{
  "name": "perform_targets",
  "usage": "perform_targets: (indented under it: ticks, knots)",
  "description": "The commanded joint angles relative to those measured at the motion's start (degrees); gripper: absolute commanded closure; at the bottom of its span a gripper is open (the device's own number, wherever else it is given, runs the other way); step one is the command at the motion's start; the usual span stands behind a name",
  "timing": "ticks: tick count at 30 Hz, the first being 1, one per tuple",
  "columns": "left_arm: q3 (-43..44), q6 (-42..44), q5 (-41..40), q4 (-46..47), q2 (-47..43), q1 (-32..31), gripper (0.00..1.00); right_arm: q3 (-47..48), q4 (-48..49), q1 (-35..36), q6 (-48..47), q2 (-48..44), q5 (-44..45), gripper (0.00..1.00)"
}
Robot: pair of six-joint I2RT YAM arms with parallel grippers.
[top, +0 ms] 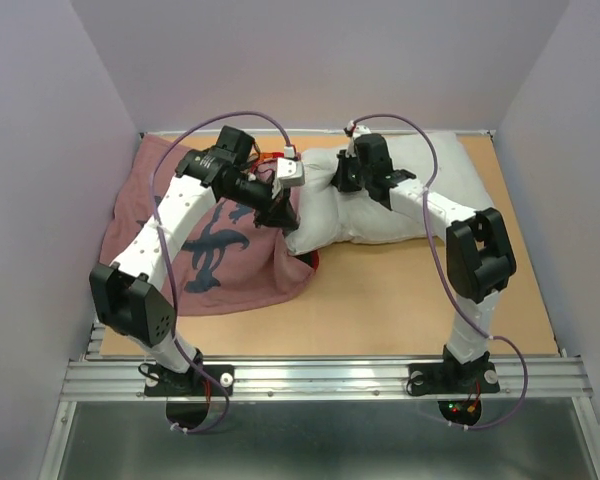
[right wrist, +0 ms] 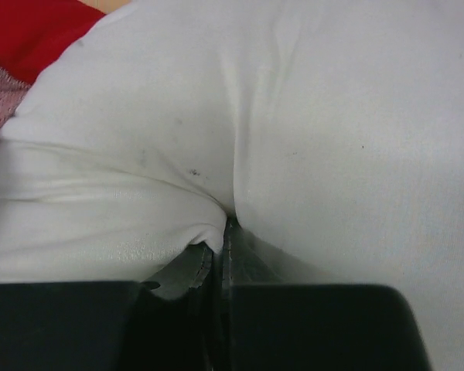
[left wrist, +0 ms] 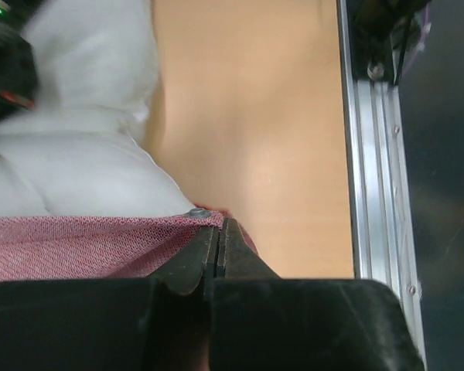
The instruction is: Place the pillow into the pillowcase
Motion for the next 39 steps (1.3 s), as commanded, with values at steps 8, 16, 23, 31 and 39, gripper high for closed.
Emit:
perform_targets:
  ticks: [8,16,23,31,39]
  knots:
    - [-8.27,13.17,4.52,-7.01,-12.71,-5.95,1.00,6.22,-4.47,-1.09,8.21,4.79,3.65,1.00]
    - [0.26,7.63,12.78,-3.57,-7.00,-8.33,0.99,4.45,-4.38,1.82,10.14,5.41,5.41,1.00]
    - [-9.80,-19.16,8.58,29.54,-12.08,-4.65,1.00,2.61,-4.30,1.99,8.58,1.47,-8.46,0.99]
    - [-16.33,-16.98,5.58,27.98,-11.74,0.63,1.00,-4.06,-6.13,-0.64,-12.04,-14.44,-28.91,0.26]
    - [-17.22,-17.60,7.77,29.56,-11.21,2.12,1.00,-18.39,-9.39,-0.38,-41.16,-29.66,-41.25,0.13]
